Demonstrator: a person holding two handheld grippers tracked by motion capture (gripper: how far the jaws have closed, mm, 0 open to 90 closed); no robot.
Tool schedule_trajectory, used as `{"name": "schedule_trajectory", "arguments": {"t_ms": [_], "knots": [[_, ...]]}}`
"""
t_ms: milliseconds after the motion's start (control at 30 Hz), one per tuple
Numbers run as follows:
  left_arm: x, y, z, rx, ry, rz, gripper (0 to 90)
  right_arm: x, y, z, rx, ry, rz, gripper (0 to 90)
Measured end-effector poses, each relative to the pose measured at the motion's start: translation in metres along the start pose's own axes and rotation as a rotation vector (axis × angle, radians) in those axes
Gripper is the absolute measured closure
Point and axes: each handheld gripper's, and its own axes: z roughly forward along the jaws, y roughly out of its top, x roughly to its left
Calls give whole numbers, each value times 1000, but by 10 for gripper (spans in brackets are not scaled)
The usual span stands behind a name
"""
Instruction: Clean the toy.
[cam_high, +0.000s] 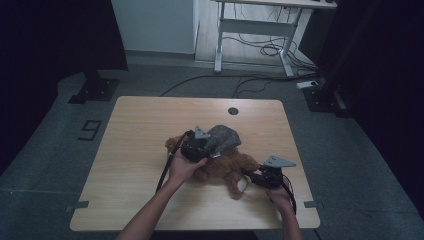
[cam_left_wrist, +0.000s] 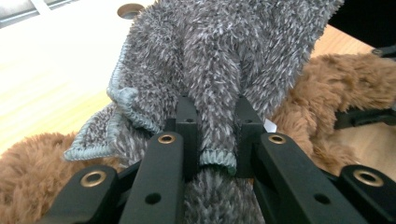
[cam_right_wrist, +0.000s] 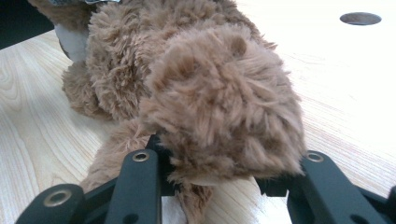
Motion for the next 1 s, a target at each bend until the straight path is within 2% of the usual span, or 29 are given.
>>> {"name": "schedule_trajectory", "arguments": {"t_ms": [100, 200, 233, 300, 400, 500, 567, 633, 667, 700, 833, 1000], "knots": [[-11, 3, 0, -11, -3, 24, 770, 1, 1, 0, 3, -4, -5, 592], [-28, 11, 4, -31, -59, 39, 770, 2, 1, 0, 1, -11, -8, 593], [-28, 11, 4, -31, -59, 39, 770, 2, 1, 0, 0, -11, -9, 593], [-52, 19, 12, -39, -116, 71, 770, 3, 2, 0, 3, -15, -12, 593], [-71, 23, 22, -16, -151, 107, 769, 4, 3, 0, 2, -17, -15, 593], [-85, 21, 38, 24, -152, 143, 769, 5, 3, -1, -1, -20, -11, 593], [-87, 18, 46, 42, -137, 154, 769, 5, 4, -1, 4, -22, -19, 593], [-87, 16, 49, 43, -132, 148, 770, 5, 3, 0, 20, -33, -27, 593], [-82, 13, 50, 48, -127, 138, 770, 5, 2, 1, 20, -31, -22, 594], [-79, 12, 49, 48, -113, 138, 770, 4, 2, 1, 19, -28, -18, 594], [-65, 8, 42, 43, -100, 114, 772, 5, 3, 1, 15, -25, -19, 596], [-49, 6, 27, 23, -55, 99, 772, 5, 3, 0, 5, -21, -17, 596]]}}
